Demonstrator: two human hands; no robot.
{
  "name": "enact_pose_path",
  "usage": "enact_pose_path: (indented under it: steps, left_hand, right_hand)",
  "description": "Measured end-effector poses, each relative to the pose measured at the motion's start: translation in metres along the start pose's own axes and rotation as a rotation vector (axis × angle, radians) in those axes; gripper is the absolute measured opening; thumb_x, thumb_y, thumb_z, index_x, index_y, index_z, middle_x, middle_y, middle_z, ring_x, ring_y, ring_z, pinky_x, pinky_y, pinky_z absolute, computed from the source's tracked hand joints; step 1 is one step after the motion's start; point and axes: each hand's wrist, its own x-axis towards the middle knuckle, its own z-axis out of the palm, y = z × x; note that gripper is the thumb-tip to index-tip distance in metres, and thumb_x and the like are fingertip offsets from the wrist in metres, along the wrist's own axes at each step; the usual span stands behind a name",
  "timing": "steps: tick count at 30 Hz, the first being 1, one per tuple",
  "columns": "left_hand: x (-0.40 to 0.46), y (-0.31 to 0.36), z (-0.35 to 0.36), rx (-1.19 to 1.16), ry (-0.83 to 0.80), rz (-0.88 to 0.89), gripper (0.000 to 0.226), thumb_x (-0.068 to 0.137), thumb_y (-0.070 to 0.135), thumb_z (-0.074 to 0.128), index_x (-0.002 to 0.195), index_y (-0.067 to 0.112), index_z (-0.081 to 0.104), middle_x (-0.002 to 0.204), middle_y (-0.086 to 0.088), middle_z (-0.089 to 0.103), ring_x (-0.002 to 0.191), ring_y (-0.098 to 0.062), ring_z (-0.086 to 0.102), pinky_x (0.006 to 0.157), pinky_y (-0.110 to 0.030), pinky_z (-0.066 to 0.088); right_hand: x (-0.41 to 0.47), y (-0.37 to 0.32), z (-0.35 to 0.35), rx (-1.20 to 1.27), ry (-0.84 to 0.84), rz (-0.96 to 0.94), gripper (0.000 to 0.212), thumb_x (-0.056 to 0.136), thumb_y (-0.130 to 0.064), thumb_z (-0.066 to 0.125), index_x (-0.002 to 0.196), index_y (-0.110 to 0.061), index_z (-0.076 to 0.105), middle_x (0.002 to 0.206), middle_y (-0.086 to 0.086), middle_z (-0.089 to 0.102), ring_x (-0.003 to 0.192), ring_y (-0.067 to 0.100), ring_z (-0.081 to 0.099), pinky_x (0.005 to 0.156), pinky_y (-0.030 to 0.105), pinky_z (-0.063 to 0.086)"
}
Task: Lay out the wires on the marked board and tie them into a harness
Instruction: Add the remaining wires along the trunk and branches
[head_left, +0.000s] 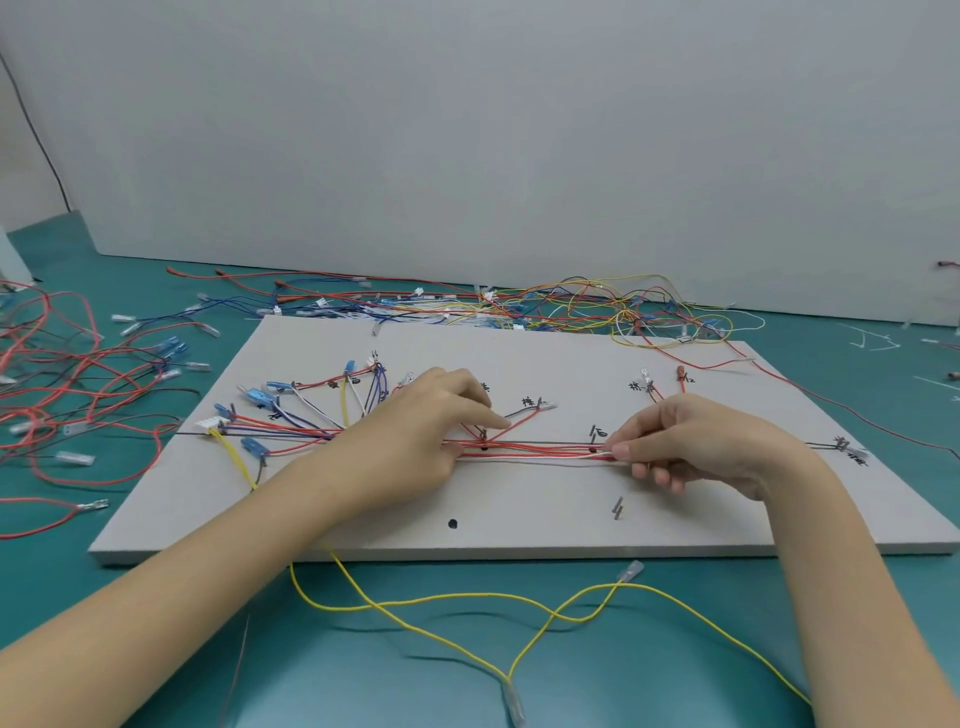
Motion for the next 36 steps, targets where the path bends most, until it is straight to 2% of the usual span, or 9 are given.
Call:
enact_pose_path:
  steps: [2, 8, 13, 15, 17, 21, 27, 31, 36]
  left_hand:
    - [0.001, 0.002, -0.001, 0.008, -0.023, -0.013, 0.052, 0.085, -0.004, 0.057, 0.122, 0.031, 0.066, 0.117, 0.011, 0.054, 0.112, -0.007, 0.041, 0.097, -0.024, 0.034]
    - [0.004, 0.007, -0.002, 0.049, -0.077, -0.023, 0.054, 0.082, -0.01, 0.049, 0.122, 0.023, 0.067, 0.119, 0.007, 0.058, 0.115, -0.016, 0.045, 0.099, -0.034, 0.037]
    - [0.011, 0.008, -0.007, 0.015, -0.075, -0.056, 0.053, 0.081, -0.009, 0.048, 0.12, 0.02, 0.069, 0.119, 0.005, 0.06, 0.117, -0.015, 0.046, 0.1, -0.027, 0.035]
    - [0.012, 0.012, -0.005, 0.003, -0.065, -0.041, 0.038, 0.088, 0.004, 0.054, 0.117, 0.023, 0.071, 0.115, 0.008, 0.061, 0.115, -0.013, 0.048, 0.099, -0.031, 0.038]
    - [0.013, 0.017, -0.001, -0.006, -0.057, -0.029, 0.025, 0.095, 0.026, 0.057, 0.114, 0.027, 0.072, 0.111, 0.011, 0.063, 0.111, -0.01, 0.049, 0.096, -0.035, 0.041]
    - [0.019, 0.026, 0.01, 0.048, -0.072, 0.004, 0.026, 0.096, 0.042, 0.054, 0.114, 0.033, 0.071, 0.11, 0.011, 0.062, 0.107, -0.011, 0.047, 0.093, -0.038, 0.042]
    - [0.024, 0.036, 0.025, 0.175, -0.086, 0.093, 0.024, 0.098, 0.031, 0.053, 0.112, 0.029, 0.072, 0.107, 0.005, 0.061, 0.105, -0.018, 0.047, 0.089, -0.036, 0.039]
    - [0.028, 0.04, 0.025, 0.075, -0.064, 0.078, 0.021, 0.092, 0.019, 0.056, 0.099, 0.018, 0.076, 0.097, -0.001, 0.064, 0.095, -0.018, 0.056, 0.083, -0.033, 0.044]
    - [0.034, 0.047, 0.029, 0.086, -0.049, 0.072, 0.018, 0.094, 0.023, 0.056, 0.095, 0.015, 0.072, 0.094, 0.0, 0.061, 0.092, -0.017, 0.056, 0.081, -0.038, 0.046]
  right_hand:
    - [-0.001, 0.001, -0.003, 0.0, -0.02, -0.008, 0.01, 0.088, -0.01, 0.068, 0.084, -0.004, 0.074, 0.062, 0.006, 0.061, 0.045, 0.01, 0.05, 0.042, 0.019, 0.043]
    - [-0.001, 0.0, 0.002, -0.1, 0.003, -0.016, 0.019, 0.094, -0.012, 0.062, 0.083, -0.003, 0.073, 0.054, 0.001, 0.053, 0.041, 0.01, 0.045, 0.036, 0.019, 0.034]
    - [0.0, -0.001, 0.005, -0.165, 0.011, -0.001, 0.021, 0.098, -0.014, 0.056, 0.089, 0.0, 0.069, 0.053, -0.001, 0.049, 0.04, 0.008, 0.036, 0.035, 0.018, 0.027]
    - [0.0, -0.001, 0.004, -0.154, 0.005, 0.002, 0.021, 0.098, -0.014, 0.055, 0.089, 0.0, 0.068, 0.054, -0.001, 0.048, 0.039, 0.008, 0.033, 0.035, 0.017, 0.025]
    - [0.0, -0.002, 0.005, -0.164, 0.007, 0.01, 0.021, 0.097, -0.016, 0.057, 0.085, -0.003, 0.069, 0.054, 0.0, 0.047, 0.04, 0.009, 0.032, 0.036, 0.018, 0.023]
    - [0.001, -0.001, 0.006, -0.142, 0.041, 0.006, 0.018, 0.093, -0.017, 0.063, 0.083, -0.005, 0.072, 0.054, 0.002, 0.047, 0.042, 0.012, 0.03, 0.036, 0.019, 0.022]
    - [-0.001, -0.001, 0.005, -0.123, 0.054, 0.004, 0.011, 0.084, -0.016, 0.073, 0.078, -0.008, 0.072, 0.048, 0.003, 0.048, 0.036, 0.012, 0.03, 0.034, 0.018, 0.024]
    - [-0.001, 0.001, 0.003, -0.103, 0.059, -0.001, 0.012, 0.083, -0.018, 0.075, 0.074, -0.01, 0.073, 0.047, 0.001, 0.047, 0.035, 0.01, 0.032, 0.033, 0.017, 0.025]
    - [0.0, 0.002, -0.002, -0.014, 0.031, -0.042, 0.01, 0.083, -0.016, 0.074, 0.076, -0.009, 0.075, 0.054, 0.004, 0.056, 0.04, 0.01, 0.044, 0.035, 0.018, 0.033]
